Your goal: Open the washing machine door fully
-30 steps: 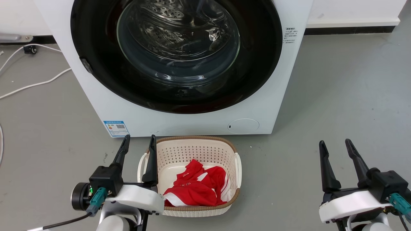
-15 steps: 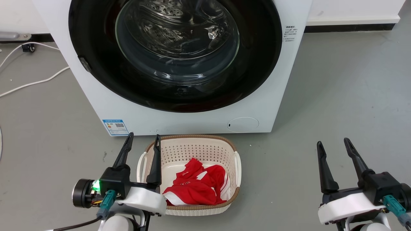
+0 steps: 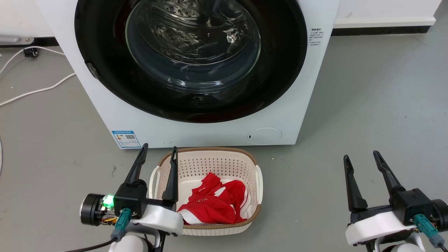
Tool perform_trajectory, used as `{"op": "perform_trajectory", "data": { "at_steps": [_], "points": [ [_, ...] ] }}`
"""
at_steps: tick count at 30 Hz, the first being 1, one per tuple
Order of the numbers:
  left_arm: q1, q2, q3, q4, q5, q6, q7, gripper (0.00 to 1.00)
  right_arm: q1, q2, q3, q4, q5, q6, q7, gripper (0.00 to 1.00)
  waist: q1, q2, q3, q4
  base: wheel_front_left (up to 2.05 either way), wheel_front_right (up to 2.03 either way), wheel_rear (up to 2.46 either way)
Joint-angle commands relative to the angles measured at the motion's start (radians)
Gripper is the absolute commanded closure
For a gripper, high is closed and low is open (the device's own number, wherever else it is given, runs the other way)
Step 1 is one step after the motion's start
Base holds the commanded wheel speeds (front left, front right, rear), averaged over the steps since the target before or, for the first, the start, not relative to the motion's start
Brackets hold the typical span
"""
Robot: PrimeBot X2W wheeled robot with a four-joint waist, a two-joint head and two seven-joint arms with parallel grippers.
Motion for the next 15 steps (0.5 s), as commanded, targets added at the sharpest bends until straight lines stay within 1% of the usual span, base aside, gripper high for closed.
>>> {"op": "perform_trajectory", "data": {
  "at_steps": [1,8,9,10,11,15],
  "points": [
    [-0.007,0.0,0.003,-0.001,-0.005,0.001,-0.003,0.0,0.002,0.003,0.001,0.003,0.0,-0.001,-0.004,0.0,0.0,0.0,0.0,0.0,0.0,0.0,0.0],
    [-0.009,-0.002,0.004,0.005,-0.004,-0.005,-0.003,0.0,0.004,0.003,0.004,0.008,0.021,-0.001,-0.007,0.0,0.0,0.0,-0.003,0.0,0.0,0.0,0.0],
    [-0.008,-0.002,0.004,0.006,-0.004,-0.005,-0.003,0.0,0.004,0.003,0.006,0.008,0.026,-0.001,-0.007,0.29,0.0,0.0,-0.003,0.0,0.0,0.0,0.0],
    [-0.007,-0.003,0.004,0.006,-0.004,-0.006,-0.003,0.0,0.003,0.003,0.007,0.009,0.03,-0.001,-0.008,0.7,0.0,0.0,-0.003,0.0,0.0,0.0,0.0],
    [-0.007,-0.003,0.005,0.006,-0.004,-0.006,-0.003,0.0,0.003,0.003,0.008,0.009,0.035,-0.001,-0.008,1.0,0.0,0.0,-0.003,0.0,0.0,0.0,0.0],
    [-0.005,-0.004,0.006,0.006,-0.005,-0.008,-0.003,0.0,0.003,0.003,0.014,0.015,0.064,-0.001,-0.01,1.0,0.0,0.0,-0.003,-0.001,0.0,0.0,0.0]
  ]
}}
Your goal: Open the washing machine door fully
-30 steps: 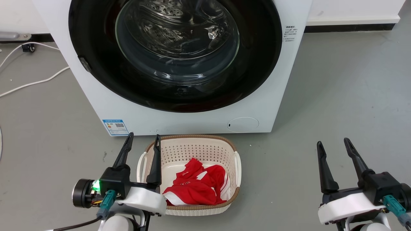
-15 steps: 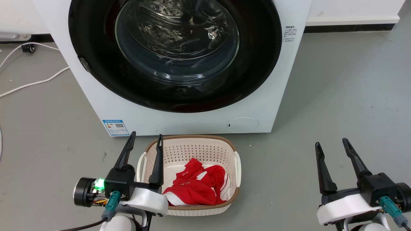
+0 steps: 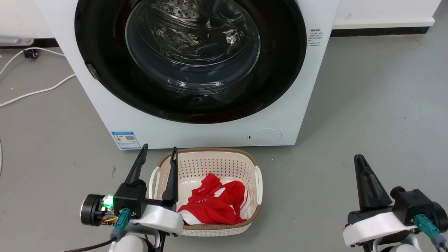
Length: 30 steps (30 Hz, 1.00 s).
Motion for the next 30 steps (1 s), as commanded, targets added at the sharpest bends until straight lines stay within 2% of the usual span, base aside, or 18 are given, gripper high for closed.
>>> {"op": "perform_trajectory", "data": {
  "at_steps": [1,7,10,17,25,27,30],
  "points": [
    [-0.005,0.0,0.002,0.002,0.002,-0.003,-0.003,0.0,0.004,0.003,0.004,0.004,0.018,-0.001,-0.008,1.0,0.0,0.0,-0.001,-0.001,0.0,0.0,0.0],
    [-0.003,-0.002,0.003,0.001,-0.003,-0.004,-0.003,0.0,0.002,0.003,0.008,0.012,0.058,-0.001,-0.009,1.0,0.0,0.0,-0.001,-0.002,0.0,0.0,0.0],
    [-0.005,-0.002,0.006,0.002,-0.01,-0.004,-0.003,0.0,-0.002,0.003,0.0,0.018,0.168,-0.001,-0.009,1.0,0.0,0.0,0.0,-0.002,0.0,0.0,0.0],
    [-0.01,-0.004,0.01,0.002,-0.02,-0.005,-0.003,0.0,-0.05,0.003,0.002,0.09,0.706,-0.001,-0.016,1.0,0.0,0.0,0.008,-0.003,0.0,0.0,0.0],
    [-0.018,-0.006,0.011,-0.005,-0.023,-0.006,-0.003,0.0,-0.162,0.002,0.027,0.123,1.47,-0.001,0.003,1.0,0.0,0.0,0.027,-0.004,0.0,0.0,0.0],
    [-0.021,-0.006,0.013,-0.01,-0.024,-0.007,-0.003,0.0,-0.203,0.002,0.012,0.14,1.598,-0.001,0.032,1.0,0.0,0.0,0.038,-0.005,0.0,0.0,0.0],
    [-0.028,-0.006,0.015,-0.015,-0.027,-0.011,-0.003,0.0,-0.272,0.001,-0.015,0.181,1.72,-0.001,0.092,1.0,0.0,0.0,0.05,-0.006,0.0,0.0,0.0]
  ]
}}
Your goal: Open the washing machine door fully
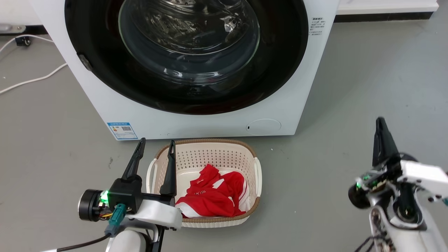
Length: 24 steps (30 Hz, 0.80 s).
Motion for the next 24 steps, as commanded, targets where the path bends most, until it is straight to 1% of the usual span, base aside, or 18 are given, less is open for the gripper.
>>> {"op": "perform_trajectory", "data": {
  "at_steps": [1,5,8,17,18,24],
  "points": [
    [-0.015,-0.001,0.003,-0.006,-0.007,-0.006,-0.003,0.0,-0.051,-0.013,-0.009,0.027,0.045,0.0,0.036,1.0,0.0,-0.0001,0.01,0.001,0.0,0.0,0.0],
    [-0.027,-0.001,0.001,-0.013,-0.016,-0.015,-0.003,0.0,-0.159,-0.056,-0.026,0.105,0.135,0.0,0.117,1.0,0.0,-0.0001,0.03,0.009,0.0,0.0,0.0],
    [-0.043,-0.001,-0.005,-0.022,-0.022,-0.021,-0.003,0.0,-0.236,-0.096,-0.028,0.148,0.162,0.0,0.162,1.0,0.0,-0.0001,0.057,0.016,0.0,0.0,0.0],
    [-0.098,-0.001,-0.019,-0.05,-0.034,-0.027,-0.003,0.0,-0.494,-0.215,0.024,0.318,0.144,0.0,0.265,1.0,0.0,-0.0001,0.151,0.058,0.0,0.0,0.0],
    [-0.098,-0.001,-0.019,-0.05,-0.034,-0.027,-0.003,0.0,-0.494,-0.215,0.024,0.318,0.144,0.0,0.265,1.0,0.0,-0.0001,0.151,0.058,0.0,0.0,0.0],
    [-0.137,-0.001,-0.034,-0.071,-0.04,-0.022,-0.003,0.0,-0.66,-0.276,0.087,0.438,0.104,0.0,0.303,1.0,0.0,-0.0001,0.21,0.085,0.0,0.0,0.0]
  ]
}}
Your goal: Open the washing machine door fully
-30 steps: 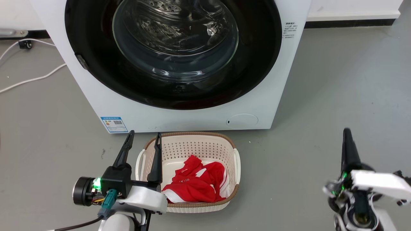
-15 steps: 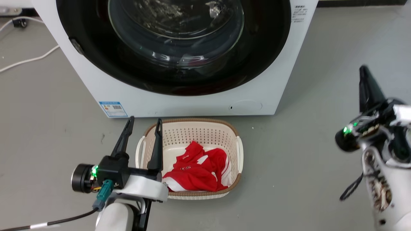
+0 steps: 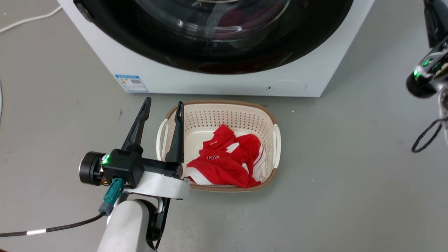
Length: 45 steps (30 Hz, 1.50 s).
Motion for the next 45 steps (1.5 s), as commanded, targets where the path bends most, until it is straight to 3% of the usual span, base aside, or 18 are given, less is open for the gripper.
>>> {"op": "perform_trajectory", "data": {
  "at_steps": [1,12,20,30,45],
  "points": [
    [-0.014,-0.001,-0.003,-0.006,-0.001,0.004,-0.002,0.0,-0.034,-0.014,0.01,0.016,-0.01,0.0,0.007,1.0,-0.0001,-0.0001,0.023,0.016,0.0,0.0,0.0],
    [-0.071,-0.001,-0.017,-0.042,-0.008,0.006,-0.002,0.0,-0.287,-0.039,0.133,0.216,-0.099,0.0,0.039,1.0,-0.0001,-0.0001,0.127,0.054,0.0,0.0,0.0],
    [-0.1,-0.001,-0.02,-0.064,-0.008,0.013,-0.002,0.0,-0.395,-0.027,0.183,0.288,-0.143,0.0,0.054,1.0,-0.0001,-0.0001,0.186,0.064,0.0,0.0,0.0],
    [-0.121,-0.001,-0.029,-0.075,-0.005,0.012,-0.002,0.0,-0.458,-0.01,0.22,0.319,-0.164,0.0,0.1,1.0,-0.0001,-0.0001,0.231,0.069,0.0,0.0,0.0],
    [-0.122,-0.001,-0.034,-0.062,-0.009,0.019,-0.002,0.0,-0.398,-0.017,0.231,0.225,-0.093,0.0,0.356,1.0,-0.0001,-0.0001,0.229,0.062,0.0,0.0,0.0]
  ]
}}
